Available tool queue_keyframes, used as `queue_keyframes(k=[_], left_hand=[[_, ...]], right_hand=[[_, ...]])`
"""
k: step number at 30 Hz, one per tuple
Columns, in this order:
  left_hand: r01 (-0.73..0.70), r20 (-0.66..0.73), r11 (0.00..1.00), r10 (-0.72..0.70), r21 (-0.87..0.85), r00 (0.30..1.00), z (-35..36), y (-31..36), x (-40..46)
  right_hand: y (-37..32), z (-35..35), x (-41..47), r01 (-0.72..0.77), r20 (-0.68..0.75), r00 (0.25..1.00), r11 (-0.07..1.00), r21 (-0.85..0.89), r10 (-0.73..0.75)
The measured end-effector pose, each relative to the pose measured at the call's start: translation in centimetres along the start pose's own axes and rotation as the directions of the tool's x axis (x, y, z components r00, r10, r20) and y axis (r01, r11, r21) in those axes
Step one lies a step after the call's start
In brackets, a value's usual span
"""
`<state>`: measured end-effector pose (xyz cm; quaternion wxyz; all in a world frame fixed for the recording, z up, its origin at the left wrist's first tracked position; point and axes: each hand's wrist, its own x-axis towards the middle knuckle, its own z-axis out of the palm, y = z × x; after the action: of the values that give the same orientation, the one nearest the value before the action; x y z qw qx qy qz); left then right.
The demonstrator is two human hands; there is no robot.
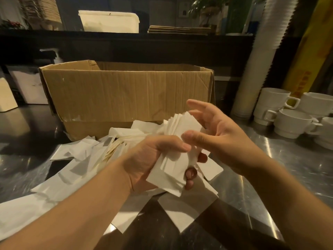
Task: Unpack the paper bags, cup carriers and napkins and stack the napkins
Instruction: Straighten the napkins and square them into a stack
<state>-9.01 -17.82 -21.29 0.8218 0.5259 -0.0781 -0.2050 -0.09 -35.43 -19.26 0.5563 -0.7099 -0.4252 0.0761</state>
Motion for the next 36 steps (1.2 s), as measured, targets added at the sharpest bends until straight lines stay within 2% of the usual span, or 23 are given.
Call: queue_keyframes(k=[2,4,6,8,11,12,14,16,18,21,23,25,28,30,34,36], left_hand=[[0.084,0.067,0.996,-0.084,0.007,0.994,-0.1,-0.1,-0.1],[0.169,0.113,0.985,-0.170,0.021,0.979,-0.2,-0.3,-0.1],[0.207,0.106,0.978,-0.209,0.029,0.972,-0.2,-0.5,0.0],[0.175,0.038,0.984,-0.174,-0.032,0.984,-0.2,-0.8,0.2],[0.013,0.039,0.991,-0.008,-0.131,0.999,0.0,-1.3,0.6],[-0.029,0.006,0.996,0.030,-0.081,1.000,0.5,-1.5,0.8],[-0.060,-0.130,0.979,0.086,0.195,0.988,2.1,-2.3,1.8],[-0.012,-0.276,0.873,0.167,0.488,0.946,4.0,-3.0,4.0],[-0.015,-0.328,0.828,0.239,0.561,0.914,5.4,-3.5,6.5],[-0.026,-0.339,0.825,0.260,0.564,0.904,6.8,-4.6,9.3],[0.021,-0.307,0.776,0.225,0.630,0.925,7.1,-5.6,10.3],[0.076,-0.290,0.684,0.204,0.726,0.935,6.9,-6.2,10.7],[0.102,-0.269,0.614,0.187,0.783,0.945,6.4,-6.4,11.0],[0.077,-0.209,0.537,0.189,0.840,0.960,6.7,-6.6,10.9],[0.010,-0.227,0.551,0.327,0.835,0.918,5.9,-6.7,11.0],[0.037,-0.222,0.510,0.307,0.860,0.926,5.7,-6.7,10.9]], right_hand=[[-0.3,-0.7,-0.1,-0.088,0.177,0.982,0.993,0.077,0.073],[-1.0,-1.4,-0.4,-0.188,0.333,0.932,0.976,0.108,0.143],[-1.6,-1.9,-0.7,-0.198,0.383,0.908,0.979,0.038,0.168],[-1.7,-2.5,-1.1,-0.187,0.308,0.934,0.982,-0.002,0.178],[-1.0,-4.1,-2.5,-0.191,0.107,0.977,0.980,0.052,0.185],[-0.6,-4.7,-3.3,-0.195,0.043,0.980,0.977,0.080,0.192],[0.4,-5.8,-5.1,-0.215,-0.064,0.972,0.969,0.125,0.224],[1.3,-7.1,-6.9,-0.240,-0.140,0.955,0.959,0.149,0.260],[2.2,-8.3,-8.5,-0.251,-0.184,0.941,0.952,0.174,0.282],[3.8,-9.8,-10.4,-0.276,-0.271,0.904,0.935,0.223,0.331],[4.6,-10.2,-11.3,-0.307,-0.278,0.894,0.933,0.189,0.351],[5.1,-10.5,-11.8,-0.330,-0.234,0.914,0.943,0.042,0.330],[5.5,-10.9,-11.8,-0.345,-0.114,0.936,0.933,-0.105,0.334],[5.5,-11.0,-11.7,-0.330,-0.083,0.944,0.926,-0.185,0.320],[5.6,-11.3,-11.9,-0.205,-0.212,0.961,0.972,-0.111,0.178],[5.9,-11.4,-12.0,-0.188,-0.210,0.964,0.977,-0.105,0.163]])
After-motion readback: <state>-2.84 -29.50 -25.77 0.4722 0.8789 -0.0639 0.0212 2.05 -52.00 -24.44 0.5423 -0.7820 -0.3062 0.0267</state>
